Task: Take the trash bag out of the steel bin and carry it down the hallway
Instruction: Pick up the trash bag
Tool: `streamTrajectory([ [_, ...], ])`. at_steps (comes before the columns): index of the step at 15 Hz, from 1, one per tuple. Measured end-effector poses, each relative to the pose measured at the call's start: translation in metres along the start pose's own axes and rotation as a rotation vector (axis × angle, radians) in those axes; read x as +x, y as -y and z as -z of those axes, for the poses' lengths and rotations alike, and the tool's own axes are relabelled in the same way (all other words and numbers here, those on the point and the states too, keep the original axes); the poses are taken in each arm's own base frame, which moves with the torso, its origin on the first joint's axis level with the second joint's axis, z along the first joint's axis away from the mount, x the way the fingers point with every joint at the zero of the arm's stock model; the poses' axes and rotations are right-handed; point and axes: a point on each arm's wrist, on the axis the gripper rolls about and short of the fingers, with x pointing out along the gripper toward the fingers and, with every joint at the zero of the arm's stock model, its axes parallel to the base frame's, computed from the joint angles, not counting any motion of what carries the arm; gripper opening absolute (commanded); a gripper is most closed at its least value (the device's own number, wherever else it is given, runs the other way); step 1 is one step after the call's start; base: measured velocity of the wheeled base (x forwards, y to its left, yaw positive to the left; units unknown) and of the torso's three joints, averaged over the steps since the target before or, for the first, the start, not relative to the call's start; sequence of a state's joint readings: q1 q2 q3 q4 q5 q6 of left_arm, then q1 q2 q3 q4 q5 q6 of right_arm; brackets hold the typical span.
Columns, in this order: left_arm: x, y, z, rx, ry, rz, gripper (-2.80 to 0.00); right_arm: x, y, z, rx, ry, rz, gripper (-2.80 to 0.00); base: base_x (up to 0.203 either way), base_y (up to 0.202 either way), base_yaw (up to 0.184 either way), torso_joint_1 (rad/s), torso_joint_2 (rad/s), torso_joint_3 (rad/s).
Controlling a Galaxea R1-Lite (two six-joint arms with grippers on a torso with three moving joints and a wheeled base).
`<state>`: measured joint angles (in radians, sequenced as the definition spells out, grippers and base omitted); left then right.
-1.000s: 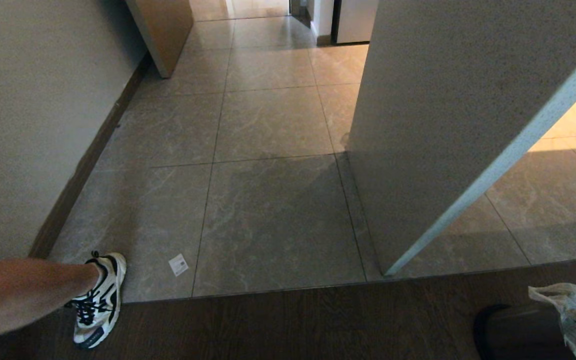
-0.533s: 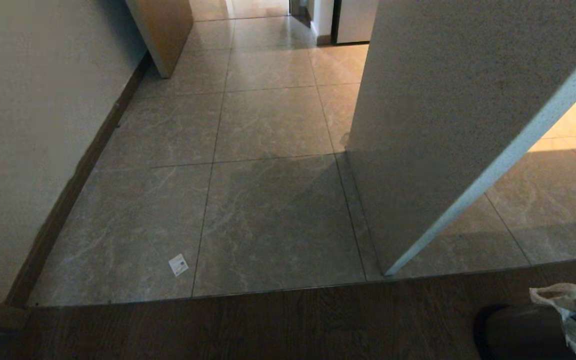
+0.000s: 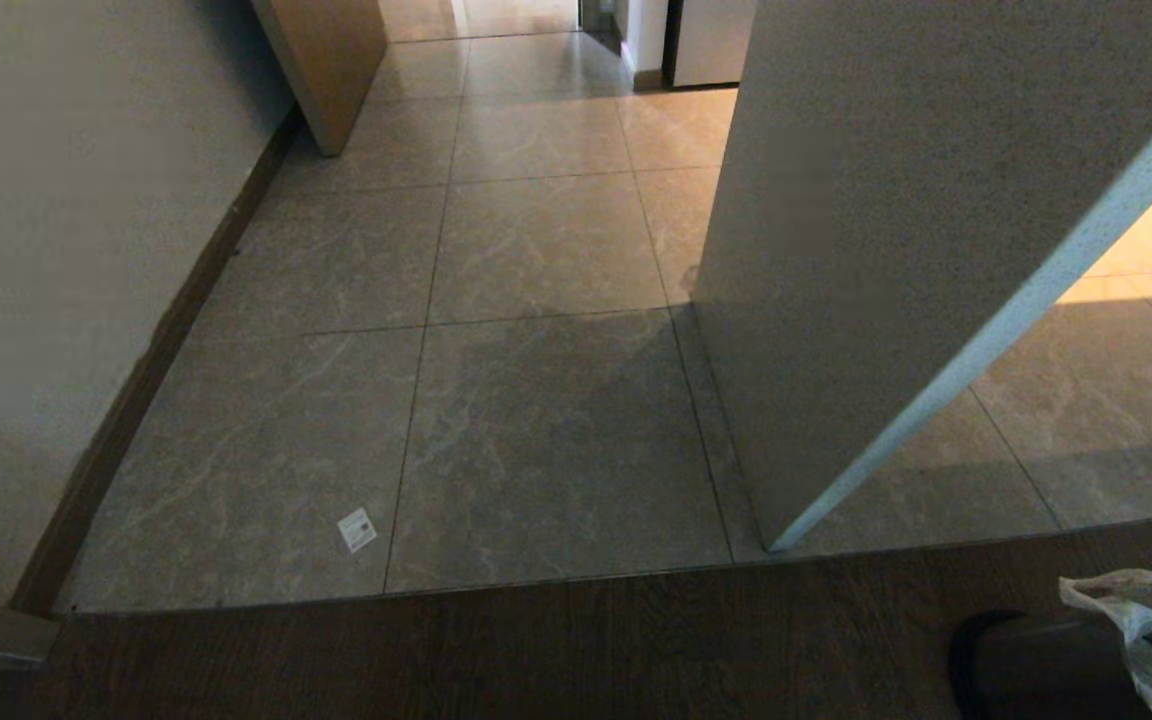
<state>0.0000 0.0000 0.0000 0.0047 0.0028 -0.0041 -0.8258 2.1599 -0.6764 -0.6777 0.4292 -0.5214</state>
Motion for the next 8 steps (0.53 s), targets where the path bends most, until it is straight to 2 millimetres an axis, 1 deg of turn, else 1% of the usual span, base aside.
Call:
streamTrajectory([
  [2,0.000,0.000,0.000,0.000,0.000,0.000,-2.80,0.006,0.001,0.001,-0.018,-0.027,0.032,0.00,0.000,0.000,0.000,0.000,0.00,0.000],
  [6,0.000,0.000,0.000,0.000,0.000,0.000,-2.80,0.010,-0.001,0.014,-0.011,-0.111,0.057,0.00,0.000,0.000,0.000,0.000,0.00,0.000],
  [8,0.000,0.000,0.000,0.000,0.000,0.000,-2.80,0.012,-0.001,0.018,-0.039,-0.141,0.071,0.00,0.000,0.000,0.000,0.000,0.00,0.000],
])
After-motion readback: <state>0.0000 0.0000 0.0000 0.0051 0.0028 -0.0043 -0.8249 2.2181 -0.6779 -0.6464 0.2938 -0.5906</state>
